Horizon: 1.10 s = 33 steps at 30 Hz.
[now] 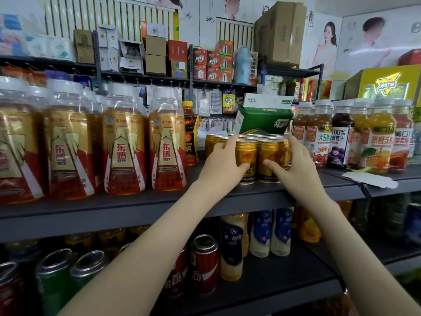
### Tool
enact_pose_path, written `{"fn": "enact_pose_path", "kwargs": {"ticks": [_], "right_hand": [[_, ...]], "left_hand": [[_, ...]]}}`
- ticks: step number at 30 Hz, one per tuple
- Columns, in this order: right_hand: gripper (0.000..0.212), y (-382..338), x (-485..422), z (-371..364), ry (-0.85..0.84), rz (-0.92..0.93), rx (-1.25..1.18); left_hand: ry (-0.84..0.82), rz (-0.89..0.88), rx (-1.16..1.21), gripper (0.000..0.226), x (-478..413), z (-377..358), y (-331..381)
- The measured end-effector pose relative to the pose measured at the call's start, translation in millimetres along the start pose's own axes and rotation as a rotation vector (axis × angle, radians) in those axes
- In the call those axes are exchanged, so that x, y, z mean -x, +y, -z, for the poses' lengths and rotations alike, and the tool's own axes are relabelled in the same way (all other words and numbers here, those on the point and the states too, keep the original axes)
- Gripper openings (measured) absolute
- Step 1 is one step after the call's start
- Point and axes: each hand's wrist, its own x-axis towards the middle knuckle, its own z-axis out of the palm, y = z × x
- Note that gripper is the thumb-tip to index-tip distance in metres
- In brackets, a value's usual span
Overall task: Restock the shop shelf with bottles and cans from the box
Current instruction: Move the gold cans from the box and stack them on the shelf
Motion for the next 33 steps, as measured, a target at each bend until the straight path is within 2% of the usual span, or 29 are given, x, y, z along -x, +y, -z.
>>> {"fn": "enact_pose_path", "kwargs": {"ticks": [3,5,8,11,15,18,24,28,33], "right_hand": [[0.055,-29,34,-19,0.191,0.178,-0.016],[0.044,-56,61,-34,0.236,0.287,-0.055],[0.033,-99,104,-59,0.217,0.357,-0.182],[0.026,-150,154,-90,0.143,0.428,-0.319],[0.025,-229,238,-144,-0.114,0.529,-0.509],[0.026,-290,312,-190,-0.370,0.553,-0.613],[0.031,-395,465,-271,-0.844,0.590,-0.705],[0.040,-436,547,-325,-1.184,0.557,-0.666],[0.050,-452,622,-397,-1.567,0.514,-0.501]], "left_hand": [[0.133,-0.071,-0.035,0.063,37,12,2],[0.189,-0.139,0.008,0.056,78,26,-3],[0.274,-0.189,0.045,0.046,154,51,-24],[0.304,-0.112,0.016,0.043,236,80,-60],[0.307,0.138,-0.040,0.042,350,130,-114],[0.290,0.390,-0.137,0.043,443,172,-152],[0.209,0.891,-0.216,0.045,626,240,-213],[0.215,1.229,-0.220,0.045,720,267,-247],[0.215,1.606,-0.182,0.042,811,273,-284]]}}
